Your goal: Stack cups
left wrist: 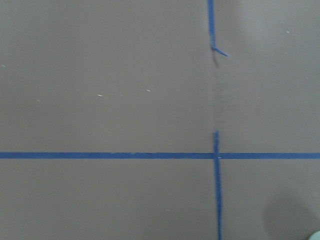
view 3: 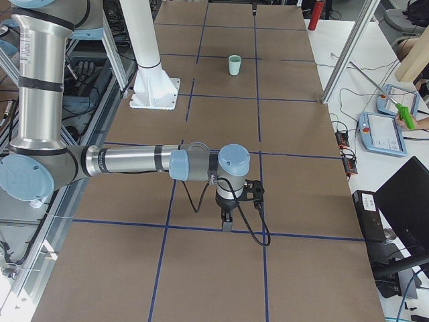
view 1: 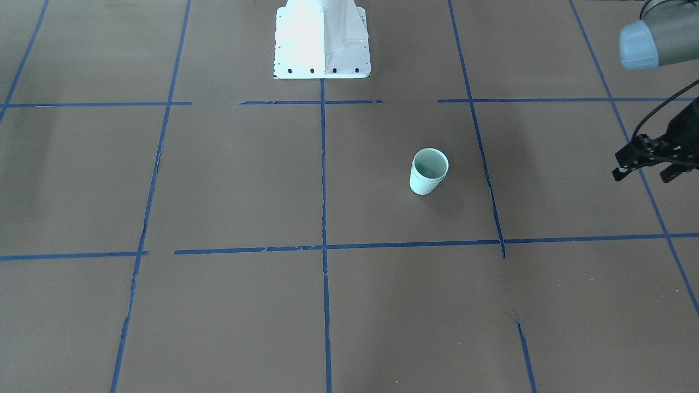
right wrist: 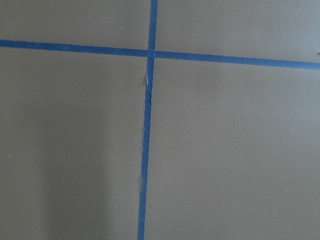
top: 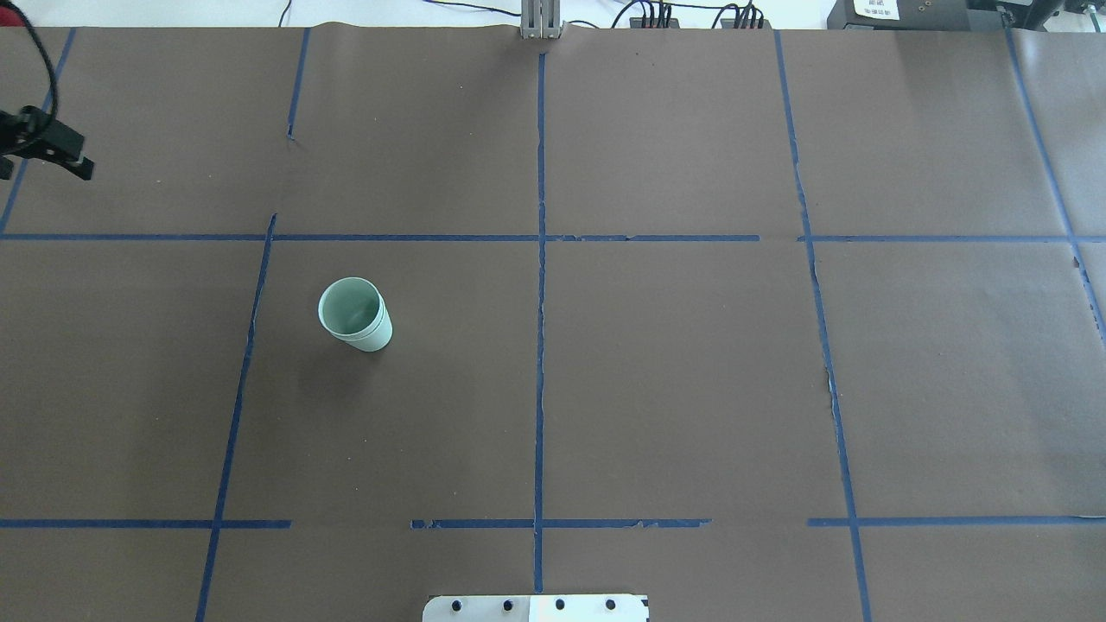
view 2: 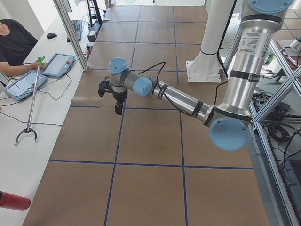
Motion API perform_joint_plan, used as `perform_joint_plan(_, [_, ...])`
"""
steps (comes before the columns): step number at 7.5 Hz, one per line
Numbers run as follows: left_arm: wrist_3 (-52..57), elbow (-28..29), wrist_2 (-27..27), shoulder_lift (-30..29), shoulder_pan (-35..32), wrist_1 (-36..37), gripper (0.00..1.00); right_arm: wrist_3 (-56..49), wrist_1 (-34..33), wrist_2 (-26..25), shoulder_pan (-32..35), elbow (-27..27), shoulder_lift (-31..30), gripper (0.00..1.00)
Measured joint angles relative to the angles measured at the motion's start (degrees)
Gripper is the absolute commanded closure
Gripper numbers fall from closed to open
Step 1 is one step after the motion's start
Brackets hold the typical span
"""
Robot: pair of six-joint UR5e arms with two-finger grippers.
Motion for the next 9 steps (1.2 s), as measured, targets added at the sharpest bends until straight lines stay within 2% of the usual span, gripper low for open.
perform_joint_plan(2, [15.7,3.6,-0.4,5.3,-7.3,-0.1,0.00,0.0,0.0,0.0,0.0,0.0,0.0,0.00])
perform_joint_plan(4, [23.5,7.2,-0.6,8.4,-13.9,0.0,0.00,0.0,0.0,0.0,0.0,0.0,0.0,0.00])
perform_joint_plan(9, [25.6,9.6,-0.6,10.9,-16.3,0.4,0.00,0.0,0.0,0.0,0.0,0.0,0.0,0.00])
